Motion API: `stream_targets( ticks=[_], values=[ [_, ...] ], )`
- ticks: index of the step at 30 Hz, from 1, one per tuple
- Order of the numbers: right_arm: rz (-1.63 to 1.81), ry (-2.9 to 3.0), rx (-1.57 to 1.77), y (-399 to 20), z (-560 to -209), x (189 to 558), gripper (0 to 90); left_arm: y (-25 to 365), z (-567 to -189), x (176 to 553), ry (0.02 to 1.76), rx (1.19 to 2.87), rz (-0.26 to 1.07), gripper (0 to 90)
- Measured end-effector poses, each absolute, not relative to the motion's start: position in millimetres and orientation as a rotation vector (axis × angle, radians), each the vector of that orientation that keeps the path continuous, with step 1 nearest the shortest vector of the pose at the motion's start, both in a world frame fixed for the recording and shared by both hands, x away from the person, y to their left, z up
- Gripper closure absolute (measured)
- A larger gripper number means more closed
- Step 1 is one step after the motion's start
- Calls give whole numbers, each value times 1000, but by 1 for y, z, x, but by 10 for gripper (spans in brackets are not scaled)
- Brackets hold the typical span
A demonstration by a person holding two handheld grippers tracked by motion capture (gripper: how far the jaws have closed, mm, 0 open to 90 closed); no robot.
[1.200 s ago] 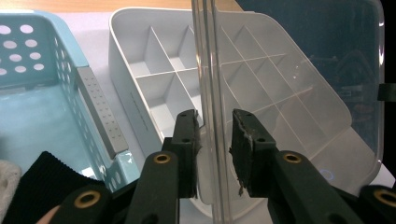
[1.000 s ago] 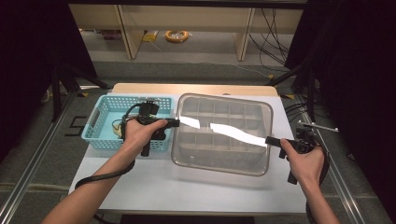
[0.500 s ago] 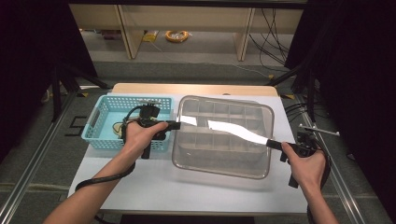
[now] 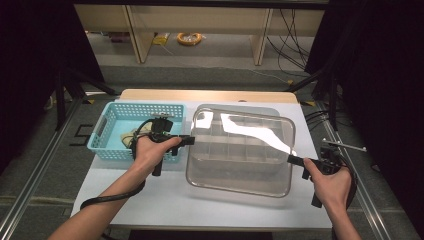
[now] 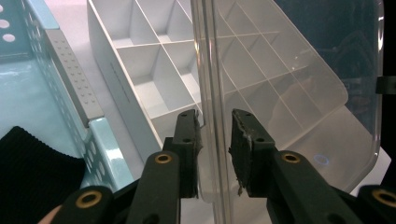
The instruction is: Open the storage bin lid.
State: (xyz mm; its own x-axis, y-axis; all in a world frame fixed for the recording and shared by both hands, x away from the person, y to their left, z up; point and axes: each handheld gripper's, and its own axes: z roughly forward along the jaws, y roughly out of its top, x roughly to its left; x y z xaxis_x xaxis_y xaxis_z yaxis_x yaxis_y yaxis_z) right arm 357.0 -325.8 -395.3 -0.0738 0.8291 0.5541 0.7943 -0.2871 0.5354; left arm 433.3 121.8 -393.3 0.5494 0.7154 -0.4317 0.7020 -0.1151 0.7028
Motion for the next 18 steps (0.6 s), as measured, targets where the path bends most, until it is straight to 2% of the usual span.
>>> stream_targets(
  ticks=[18],
  values=[
    [1280,1870,2085,-329,-399,350,705,121,-399,427,1170,1839,0,719]
  ],
)
